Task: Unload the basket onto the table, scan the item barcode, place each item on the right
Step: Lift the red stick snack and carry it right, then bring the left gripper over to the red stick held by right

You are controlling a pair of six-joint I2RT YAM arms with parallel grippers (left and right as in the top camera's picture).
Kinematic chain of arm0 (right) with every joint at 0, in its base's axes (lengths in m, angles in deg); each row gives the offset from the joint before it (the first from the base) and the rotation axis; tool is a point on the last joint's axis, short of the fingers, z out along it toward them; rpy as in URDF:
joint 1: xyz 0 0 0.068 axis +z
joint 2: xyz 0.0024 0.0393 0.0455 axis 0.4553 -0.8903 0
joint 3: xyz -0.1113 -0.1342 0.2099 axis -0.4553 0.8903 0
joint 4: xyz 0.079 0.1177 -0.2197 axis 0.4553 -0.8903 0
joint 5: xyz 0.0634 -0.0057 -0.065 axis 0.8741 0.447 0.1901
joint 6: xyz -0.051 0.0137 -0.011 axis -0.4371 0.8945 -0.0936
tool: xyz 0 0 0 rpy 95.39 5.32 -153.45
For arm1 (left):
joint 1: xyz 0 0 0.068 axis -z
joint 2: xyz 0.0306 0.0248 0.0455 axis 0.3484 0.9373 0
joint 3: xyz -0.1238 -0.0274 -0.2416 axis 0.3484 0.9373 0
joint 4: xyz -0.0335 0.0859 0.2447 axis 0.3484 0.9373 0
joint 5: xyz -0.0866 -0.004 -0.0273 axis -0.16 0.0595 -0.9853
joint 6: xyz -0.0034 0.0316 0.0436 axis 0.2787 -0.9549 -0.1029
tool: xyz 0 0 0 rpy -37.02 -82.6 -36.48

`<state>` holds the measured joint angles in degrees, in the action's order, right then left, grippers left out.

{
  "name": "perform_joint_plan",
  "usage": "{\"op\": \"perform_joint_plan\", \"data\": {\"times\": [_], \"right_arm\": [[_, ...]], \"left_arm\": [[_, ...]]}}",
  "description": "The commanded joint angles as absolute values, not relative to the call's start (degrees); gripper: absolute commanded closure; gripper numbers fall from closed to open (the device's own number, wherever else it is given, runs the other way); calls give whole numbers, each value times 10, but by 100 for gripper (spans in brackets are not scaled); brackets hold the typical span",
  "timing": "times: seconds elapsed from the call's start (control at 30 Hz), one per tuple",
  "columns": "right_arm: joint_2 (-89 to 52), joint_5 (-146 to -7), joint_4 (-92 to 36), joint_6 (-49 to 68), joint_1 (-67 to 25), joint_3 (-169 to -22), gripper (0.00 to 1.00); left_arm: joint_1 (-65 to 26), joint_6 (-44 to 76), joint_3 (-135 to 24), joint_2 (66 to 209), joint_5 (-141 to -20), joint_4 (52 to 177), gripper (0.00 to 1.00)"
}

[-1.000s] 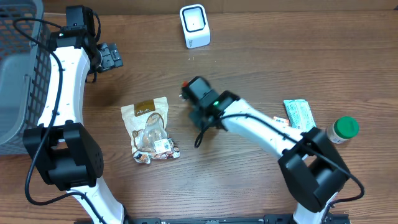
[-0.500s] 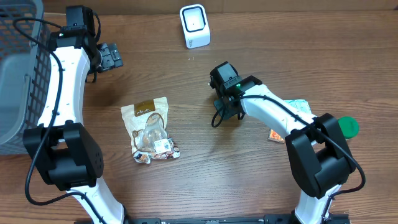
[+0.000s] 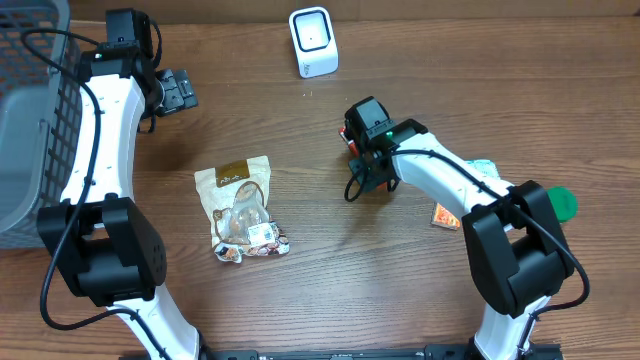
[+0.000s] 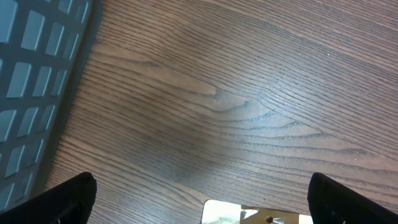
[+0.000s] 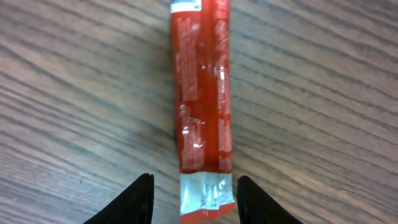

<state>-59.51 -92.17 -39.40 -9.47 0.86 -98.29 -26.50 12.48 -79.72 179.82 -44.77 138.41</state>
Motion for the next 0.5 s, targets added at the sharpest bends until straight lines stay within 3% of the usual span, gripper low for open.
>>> {"op": "perform_joint_plan", "data": {"times": [0.0,0.17,0.33,0.47], "right_arm": [[-597,-912,-390,-43,-11,-988,57],[-597,-810,-390,-37,-38,-988,57],[-597,-779,-400,-37,-66,-988,56],[-597,-723,-409,-47,-99,-988,56]], "left_arm": [[-263,118,-802,1791,-451,1383,0],[-263,127,-802,1791,-460,1381,0],[-262,154,-801,1792,-661,1418,0],[-234,155,-798,1794,-739,1420,0]]}}
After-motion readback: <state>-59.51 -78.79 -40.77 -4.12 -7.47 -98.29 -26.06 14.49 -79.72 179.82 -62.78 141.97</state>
